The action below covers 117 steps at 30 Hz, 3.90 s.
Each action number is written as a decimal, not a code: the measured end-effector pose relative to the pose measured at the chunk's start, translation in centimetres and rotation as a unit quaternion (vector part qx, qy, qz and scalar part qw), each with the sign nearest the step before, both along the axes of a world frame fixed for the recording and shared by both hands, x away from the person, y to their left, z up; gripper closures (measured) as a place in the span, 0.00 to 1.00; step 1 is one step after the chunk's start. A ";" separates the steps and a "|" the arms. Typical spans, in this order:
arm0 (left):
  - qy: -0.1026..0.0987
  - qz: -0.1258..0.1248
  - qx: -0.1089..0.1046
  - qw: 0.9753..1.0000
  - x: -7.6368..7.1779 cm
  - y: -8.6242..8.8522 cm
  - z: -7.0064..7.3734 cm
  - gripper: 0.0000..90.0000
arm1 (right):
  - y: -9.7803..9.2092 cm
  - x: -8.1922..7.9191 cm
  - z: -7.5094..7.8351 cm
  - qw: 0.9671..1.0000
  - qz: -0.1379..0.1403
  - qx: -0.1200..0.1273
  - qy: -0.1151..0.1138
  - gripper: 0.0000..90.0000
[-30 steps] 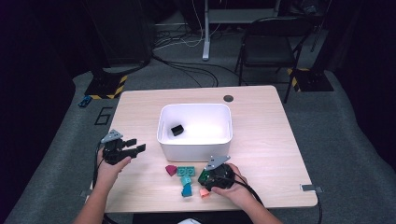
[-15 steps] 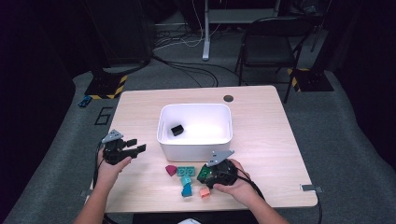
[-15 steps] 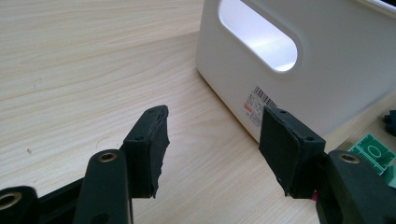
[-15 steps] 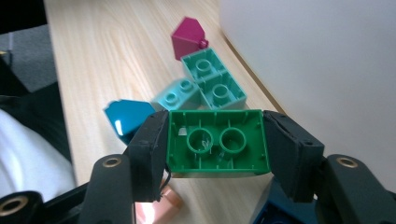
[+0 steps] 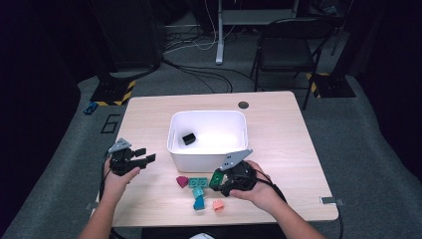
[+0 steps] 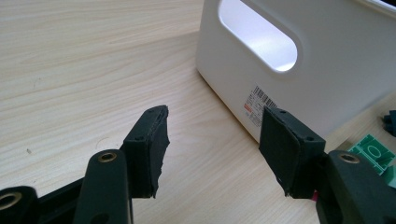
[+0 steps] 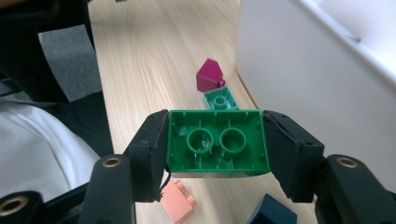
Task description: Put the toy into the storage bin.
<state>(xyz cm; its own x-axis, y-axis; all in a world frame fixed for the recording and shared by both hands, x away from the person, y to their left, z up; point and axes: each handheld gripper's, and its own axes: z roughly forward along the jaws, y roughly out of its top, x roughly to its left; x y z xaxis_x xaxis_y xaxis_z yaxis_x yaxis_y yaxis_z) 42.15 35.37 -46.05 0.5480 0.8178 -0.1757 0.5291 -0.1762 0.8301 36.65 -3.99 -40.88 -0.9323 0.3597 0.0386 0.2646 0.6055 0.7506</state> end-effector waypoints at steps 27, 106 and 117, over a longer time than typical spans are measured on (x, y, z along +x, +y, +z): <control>0.000 0.000 0.000 1.000 0.0 0.0 0.0 0.46 | -0.2 3.9 7.0 1.000 -0.013 0.016 0.001 0.47; 0.001 -0.006 -0.003 1.000 0.2 0.1 -0.1 0.46 | 7.9 16.2 3.2 0.996 -0.085 -0.019 -0.019 0.45; 0.001 -0.005 0.000 1.000 0.2 0.1 -0.1 0.46 | 5.5 13.1 6.2 0.997 -0.068 0.001 -0.035 0.46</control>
